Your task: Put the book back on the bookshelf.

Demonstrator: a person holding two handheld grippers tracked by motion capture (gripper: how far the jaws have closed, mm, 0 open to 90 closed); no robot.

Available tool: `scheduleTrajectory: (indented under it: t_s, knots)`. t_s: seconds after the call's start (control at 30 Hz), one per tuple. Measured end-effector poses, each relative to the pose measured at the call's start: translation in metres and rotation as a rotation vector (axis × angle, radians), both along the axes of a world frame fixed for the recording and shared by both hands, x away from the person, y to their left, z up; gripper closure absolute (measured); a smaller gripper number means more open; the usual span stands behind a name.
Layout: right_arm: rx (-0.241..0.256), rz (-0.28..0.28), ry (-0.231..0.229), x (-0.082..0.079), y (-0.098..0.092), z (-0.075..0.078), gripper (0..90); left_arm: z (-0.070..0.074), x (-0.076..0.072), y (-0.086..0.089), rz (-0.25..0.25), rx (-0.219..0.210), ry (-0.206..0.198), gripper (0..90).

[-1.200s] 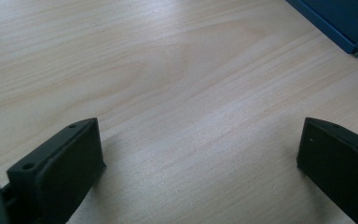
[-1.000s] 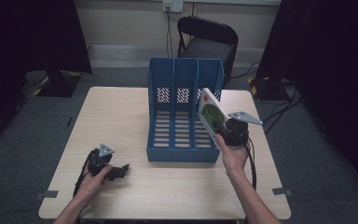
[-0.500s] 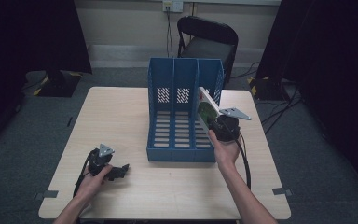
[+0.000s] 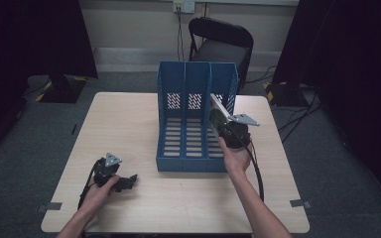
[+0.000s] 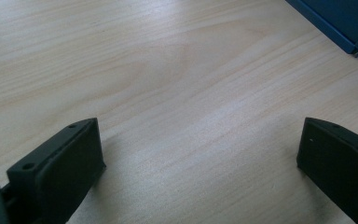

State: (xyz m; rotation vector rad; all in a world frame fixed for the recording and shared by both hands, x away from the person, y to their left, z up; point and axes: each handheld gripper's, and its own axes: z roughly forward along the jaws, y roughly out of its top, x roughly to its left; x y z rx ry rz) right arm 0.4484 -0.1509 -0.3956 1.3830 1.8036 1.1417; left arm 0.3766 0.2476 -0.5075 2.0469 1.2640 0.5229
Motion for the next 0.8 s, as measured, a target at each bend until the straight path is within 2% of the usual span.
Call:
scheduleTrajectory:
  t_s: [0.33,0.8]
  knots:
    - [-0.026,-0.02,0.001,0.006,0.005,-0.008,76.5,0.0,0.0,0.0,0.0,0.0,0.0,0.0]
    - [-0.043,-0.052,0.042,0.014,0.005,-0.02,76.4,0.0,0.0,0.0,0.0,0.0,0.0,0.0]
